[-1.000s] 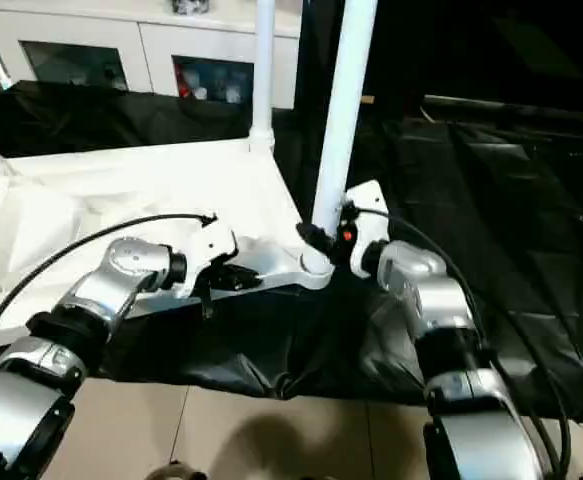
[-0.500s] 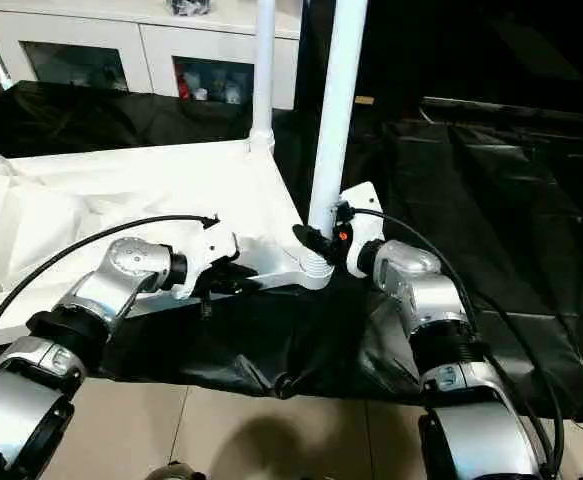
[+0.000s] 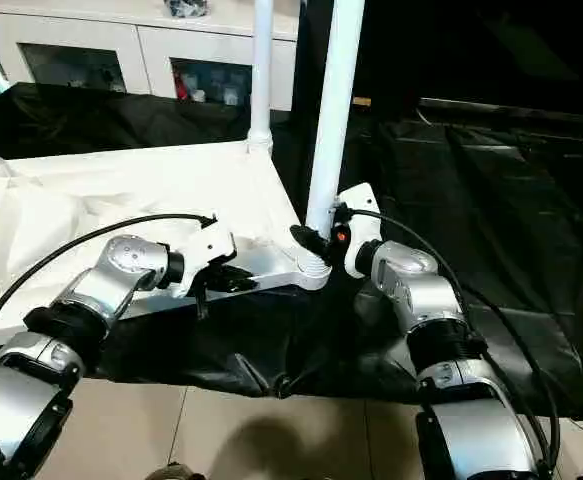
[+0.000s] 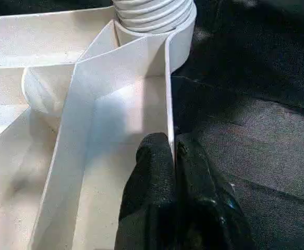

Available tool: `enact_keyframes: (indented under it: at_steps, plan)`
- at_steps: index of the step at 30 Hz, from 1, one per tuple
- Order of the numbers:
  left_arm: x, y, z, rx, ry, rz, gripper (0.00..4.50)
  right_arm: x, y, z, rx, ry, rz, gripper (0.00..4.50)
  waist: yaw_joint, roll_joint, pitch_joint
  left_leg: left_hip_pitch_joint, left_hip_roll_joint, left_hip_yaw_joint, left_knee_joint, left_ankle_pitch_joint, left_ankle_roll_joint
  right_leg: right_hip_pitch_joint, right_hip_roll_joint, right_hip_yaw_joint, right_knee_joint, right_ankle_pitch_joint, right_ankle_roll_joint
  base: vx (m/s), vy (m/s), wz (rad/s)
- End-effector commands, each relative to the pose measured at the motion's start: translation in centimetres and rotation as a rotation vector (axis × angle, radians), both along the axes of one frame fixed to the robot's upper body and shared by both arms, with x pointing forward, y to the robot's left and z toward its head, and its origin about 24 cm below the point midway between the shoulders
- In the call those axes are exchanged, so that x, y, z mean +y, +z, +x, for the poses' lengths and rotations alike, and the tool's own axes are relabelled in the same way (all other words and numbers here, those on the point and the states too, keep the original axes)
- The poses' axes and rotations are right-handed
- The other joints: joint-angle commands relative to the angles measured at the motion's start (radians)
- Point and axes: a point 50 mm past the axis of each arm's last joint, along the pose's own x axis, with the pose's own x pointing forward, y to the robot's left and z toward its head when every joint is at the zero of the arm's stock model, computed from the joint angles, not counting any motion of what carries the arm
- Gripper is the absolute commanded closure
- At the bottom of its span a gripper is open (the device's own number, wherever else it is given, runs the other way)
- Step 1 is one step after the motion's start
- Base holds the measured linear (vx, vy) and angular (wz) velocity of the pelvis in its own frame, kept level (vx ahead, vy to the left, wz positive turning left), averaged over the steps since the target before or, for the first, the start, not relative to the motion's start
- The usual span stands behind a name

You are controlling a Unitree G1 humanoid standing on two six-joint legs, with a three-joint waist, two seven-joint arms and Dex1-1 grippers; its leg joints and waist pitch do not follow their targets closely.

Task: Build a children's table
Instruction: Insert table leg to table base

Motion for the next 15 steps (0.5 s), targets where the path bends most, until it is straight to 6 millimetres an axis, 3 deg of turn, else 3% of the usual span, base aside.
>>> enact_keyframes:
  at_steps: [1,15]
  plan:
    - [0.6,-1.4,-0.6,0.057,-0.006,0.056,4.5,-0.2,0.1,0.2,-0.002,-0.002,-0.007,2.6,0.003,-0.006,-0.079,0.016,0.082,-0.042,-0.071,-0.196,0.014,0.046,-0.125,0.08,-0.078,-0.407,-0.108,0.0,0.0,0.0]
    - [-0.1,-1.2,-1.0,0.029,-0.026,-0.001,4.5,-1.6,-1.0,-0.2,0.047,-0.105,0.208,2.6,0.006,-0.005,-0.081,0.015,0.085,-0.04,-0.072,-0.181,0.02,0.046,-0.123,0.081,-0.07,-0.362,-0.132,0.0,0.0,0.0]
